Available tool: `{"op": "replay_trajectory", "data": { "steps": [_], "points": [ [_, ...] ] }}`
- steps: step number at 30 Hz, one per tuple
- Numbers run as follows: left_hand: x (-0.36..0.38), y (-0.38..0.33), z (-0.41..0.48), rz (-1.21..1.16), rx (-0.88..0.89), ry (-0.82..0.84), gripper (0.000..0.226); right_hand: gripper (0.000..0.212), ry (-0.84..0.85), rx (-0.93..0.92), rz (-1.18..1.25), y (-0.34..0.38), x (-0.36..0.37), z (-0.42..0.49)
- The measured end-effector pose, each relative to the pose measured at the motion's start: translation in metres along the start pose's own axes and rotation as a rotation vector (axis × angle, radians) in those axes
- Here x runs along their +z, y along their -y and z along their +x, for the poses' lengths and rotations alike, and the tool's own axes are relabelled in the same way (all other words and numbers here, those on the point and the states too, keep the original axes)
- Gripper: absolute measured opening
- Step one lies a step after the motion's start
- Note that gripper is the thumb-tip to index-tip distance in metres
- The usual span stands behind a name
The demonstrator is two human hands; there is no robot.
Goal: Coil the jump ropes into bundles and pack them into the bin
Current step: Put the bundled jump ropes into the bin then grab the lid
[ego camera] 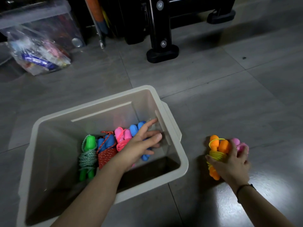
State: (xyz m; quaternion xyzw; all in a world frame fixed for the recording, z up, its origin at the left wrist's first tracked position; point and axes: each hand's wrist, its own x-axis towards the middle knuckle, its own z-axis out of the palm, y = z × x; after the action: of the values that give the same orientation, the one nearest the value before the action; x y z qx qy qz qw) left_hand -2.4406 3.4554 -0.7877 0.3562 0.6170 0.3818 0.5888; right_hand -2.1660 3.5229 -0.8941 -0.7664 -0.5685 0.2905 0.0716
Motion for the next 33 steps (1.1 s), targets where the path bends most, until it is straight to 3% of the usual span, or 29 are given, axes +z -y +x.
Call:
{"op": "replay_trajectory", "data": {
  "steps": [5,10,12,15,17,19,22,25,27,29,33],
  "points": [
    [0.002,0.002,-0.003,-0.007,0.030,-0.036,0.052,0.122,0.045,0.031,-0.137,0.006,0.007,0.005],
    [0.002,-0.001,-0.001,-0.030,0.010,-0.032,0.044,0.112,-0.041,0.014,-0.077,0.006,-0.001,0.011],
    [0.001,-0.002,0.000,-0.047,-0.013,-0.026,0.042,0.095,0.001,0.009,0.088,0.013,-0.013,0.012],
    [0.000,-0.003,-0.002,-0.070,-0.011,-0.035,0.040,0.078,-0.063,-0.171,0.400,0.030,-0.036,0.021],
    [-0.001,-0.009,-0.005,-0.092,0.043,-0.079,0.038,0.068,-0.188,-0.382,0.519,0.090,-0.072,-0.014],
    [-0.001,-0.020,-0.010,-0.172,0.174,-0.103,0.051,0.079,-0.224,-0.604,0.530,0.149,-0.094,-0.050],
    [0.000,-0.041,-0.021,-0.470,0.330,-0.017,0.084,0.104,-0.064,-0.883,0.343,0.200,-0.090,-0.107],
    [-0.006,-0.059,-0.040,-0.624,0.342,0.058,0.065,0.108,0.149,-1.012,0.250,0.208,-0.070,-0.135],
    [-0.020,-0.056,-0.045,-0.626,0.316,0.043,0.063,0.112,0.407,-1.023,0.364,0.201,-0.070,-0.134],
    [-0.030,-0.051,-0.048,-0.624,0.267,0.026,0.070,0.096,0.581,-1.042,0.529,0.192,-0.066,-0.126],
    [-0.035,-0.038,-0.048,-0.612,0.176,0.052,0.073,0.066,0.576,-1.000,0.664,0.182,-0.038,-0.112]
  ]
}}
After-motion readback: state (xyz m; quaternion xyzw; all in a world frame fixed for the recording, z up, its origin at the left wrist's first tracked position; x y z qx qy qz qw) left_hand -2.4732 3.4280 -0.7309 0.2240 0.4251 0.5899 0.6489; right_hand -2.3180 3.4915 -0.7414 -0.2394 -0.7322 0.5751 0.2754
